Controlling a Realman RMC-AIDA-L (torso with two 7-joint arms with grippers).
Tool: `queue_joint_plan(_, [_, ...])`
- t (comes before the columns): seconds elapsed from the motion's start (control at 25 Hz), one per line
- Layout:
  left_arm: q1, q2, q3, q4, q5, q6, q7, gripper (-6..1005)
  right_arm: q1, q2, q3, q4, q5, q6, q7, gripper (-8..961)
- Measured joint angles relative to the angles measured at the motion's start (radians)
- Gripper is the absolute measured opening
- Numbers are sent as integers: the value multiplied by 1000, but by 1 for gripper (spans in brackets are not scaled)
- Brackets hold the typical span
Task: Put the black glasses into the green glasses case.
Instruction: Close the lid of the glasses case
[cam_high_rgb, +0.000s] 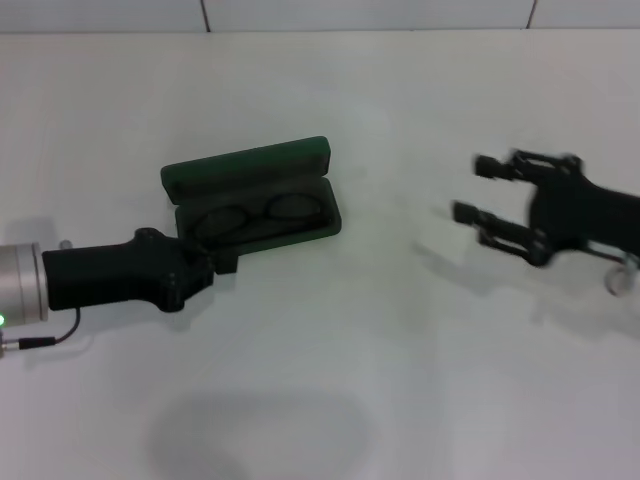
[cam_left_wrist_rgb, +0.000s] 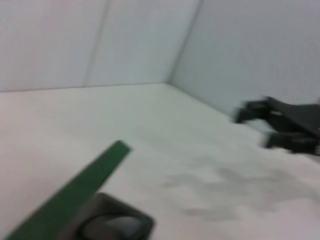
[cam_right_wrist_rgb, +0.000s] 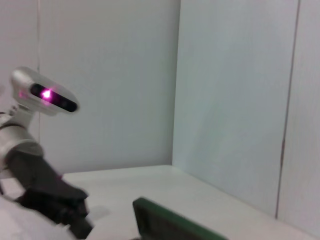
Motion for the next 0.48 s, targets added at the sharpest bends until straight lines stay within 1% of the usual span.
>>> queue_joint_plan(0.04, [0, 0, 0, 3, 1, -20, -4, 32, -5, -6, 27, 18, -19, -28, 0, 443])
queue_joint_plan(0.08, [0, 1, 0, 6, 3, -36, -7, 32, -5, -6, 27, 18, -19, -28, 0, 462])
queue_joint_plan(0.12, [0, 1, 0, 6, 3, -36, -7, 32, -14, -25, 92, 75, -106, -113, -7, 481])
queue_joint_plan(0.24, [-2, 5, -1, 10, 6, -105, -16, 33, -16, -32, 113, 100, -160, -139, -11, 536])
queue_joint_plan(0.32, [-2, 8, -1, 10, 7, -149, -28, 33, -18, -31, 115, 105, -187, -143, -16, 591])
queue_joint_plan(0.48, [-3, 7, -2, 10, 7, -205, -37, 33, -21, -17, 116, 106, -214, -139, -44, 735])
